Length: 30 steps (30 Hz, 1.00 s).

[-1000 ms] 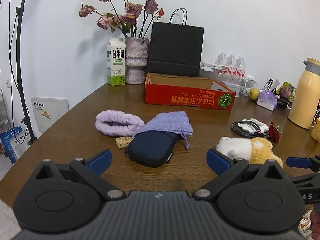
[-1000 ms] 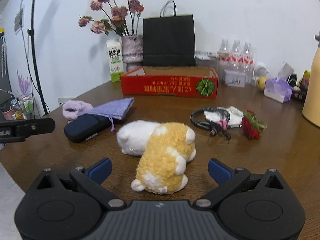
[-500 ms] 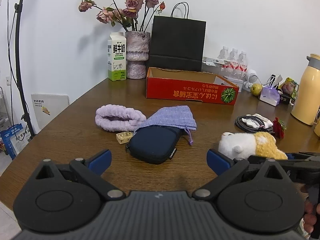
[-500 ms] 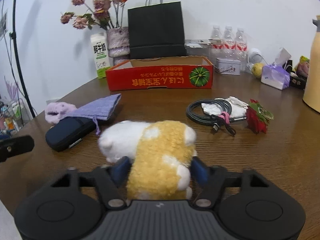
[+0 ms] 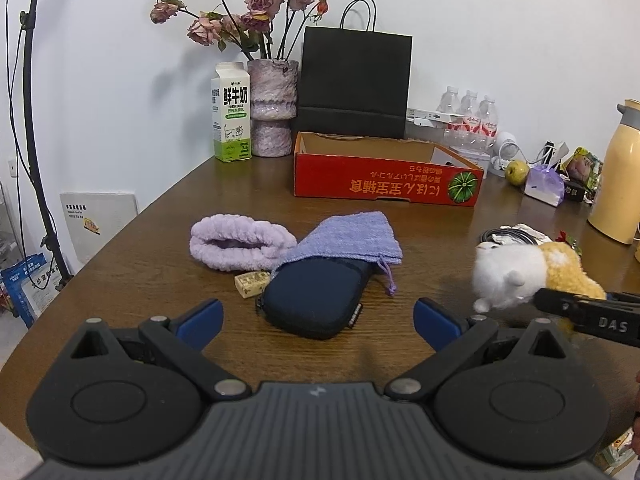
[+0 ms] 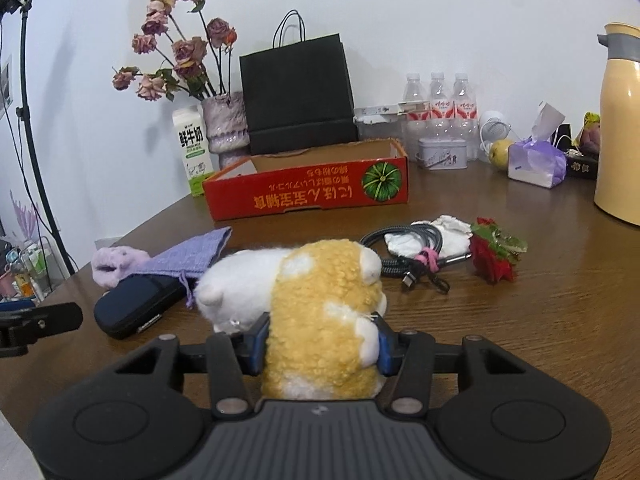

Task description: Organize objects

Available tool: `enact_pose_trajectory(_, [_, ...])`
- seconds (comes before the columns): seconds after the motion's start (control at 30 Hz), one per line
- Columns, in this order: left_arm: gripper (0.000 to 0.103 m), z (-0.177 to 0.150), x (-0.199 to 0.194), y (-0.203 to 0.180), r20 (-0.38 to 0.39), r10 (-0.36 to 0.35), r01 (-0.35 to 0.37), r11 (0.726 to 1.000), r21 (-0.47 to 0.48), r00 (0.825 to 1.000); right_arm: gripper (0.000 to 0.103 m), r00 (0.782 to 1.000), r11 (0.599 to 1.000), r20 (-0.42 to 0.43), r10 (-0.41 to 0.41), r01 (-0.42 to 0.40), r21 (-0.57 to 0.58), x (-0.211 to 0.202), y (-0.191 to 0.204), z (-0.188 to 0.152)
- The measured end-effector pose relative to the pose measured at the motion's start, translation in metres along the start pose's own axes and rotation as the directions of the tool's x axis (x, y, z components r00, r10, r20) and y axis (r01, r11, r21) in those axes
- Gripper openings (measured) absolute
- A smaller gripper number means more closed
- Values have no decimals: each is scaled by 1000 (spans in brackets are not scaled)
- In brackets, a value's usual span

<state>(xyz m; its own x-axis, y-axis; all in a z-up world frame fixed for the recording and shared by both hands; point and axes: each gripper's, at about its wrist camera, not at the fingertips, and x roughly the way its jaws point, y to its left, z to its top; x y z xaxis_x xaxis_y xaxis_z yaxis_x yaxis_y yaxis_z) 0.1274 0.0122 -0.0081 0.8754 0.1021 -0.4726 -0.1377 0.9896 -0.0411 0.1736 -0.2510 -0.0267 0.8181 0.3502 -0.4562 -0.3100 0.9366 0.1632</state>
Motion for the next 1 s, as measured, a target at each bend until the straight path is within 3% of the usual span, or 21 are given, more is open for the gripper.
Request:
enact_pose_trajectory(0.73, [103,15,87,2,-106,-7,23,989,149,994,48,997,998,35,-64,64,6,19,-24,19])
enact_pose_trajectory(0.9, [103,13,106,-2,-148,-35,55,990,131,988,48,996,996,30,-85,84,12,27,-32,22])
enact_pose_trajectory(1.0, [83,12,103,-9,-127,-54,69,991,117,990,48,996,996,16,-84,84,20,32,-35,21])
